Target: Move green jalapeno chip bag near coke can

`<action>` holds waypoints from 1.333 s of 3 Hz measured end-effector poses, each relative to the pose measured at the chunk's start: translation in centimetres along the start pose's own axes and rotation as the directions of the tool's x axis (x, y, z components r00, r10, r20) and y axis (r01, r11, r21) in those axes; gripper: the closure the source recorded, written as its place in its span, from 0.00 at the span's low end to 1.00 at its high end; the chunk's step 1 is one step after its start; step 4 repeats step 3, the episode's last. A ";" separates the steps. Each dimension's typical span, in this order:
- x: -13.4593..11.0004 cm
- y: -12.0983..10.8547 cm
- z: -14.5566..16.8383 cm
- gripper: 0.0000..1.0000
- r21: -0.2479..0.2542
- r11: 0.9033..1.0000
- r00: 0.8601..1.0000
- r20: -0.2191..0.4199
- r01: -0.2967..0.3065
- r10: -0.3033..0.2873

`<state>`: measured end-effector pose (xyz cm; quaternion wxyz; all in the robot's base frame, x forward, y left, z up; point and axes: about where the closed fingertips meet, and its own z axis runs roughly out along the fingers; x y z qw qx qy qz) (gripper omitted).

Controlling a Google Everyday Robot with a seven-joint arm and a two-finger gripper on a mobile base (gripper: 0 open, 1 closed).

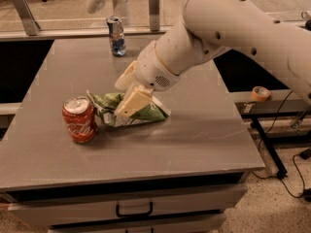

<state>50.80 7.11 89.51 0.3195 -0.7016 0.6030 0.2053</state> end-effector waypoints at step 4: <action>1.2 0.3 -11.2 0.00 0.314 0.949 0.987 -0.143 -0.020 0.069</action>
Offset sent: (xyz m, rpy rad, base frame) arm -0.0191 -0.1650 0.1194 -0.1209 -0.3554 -0.5149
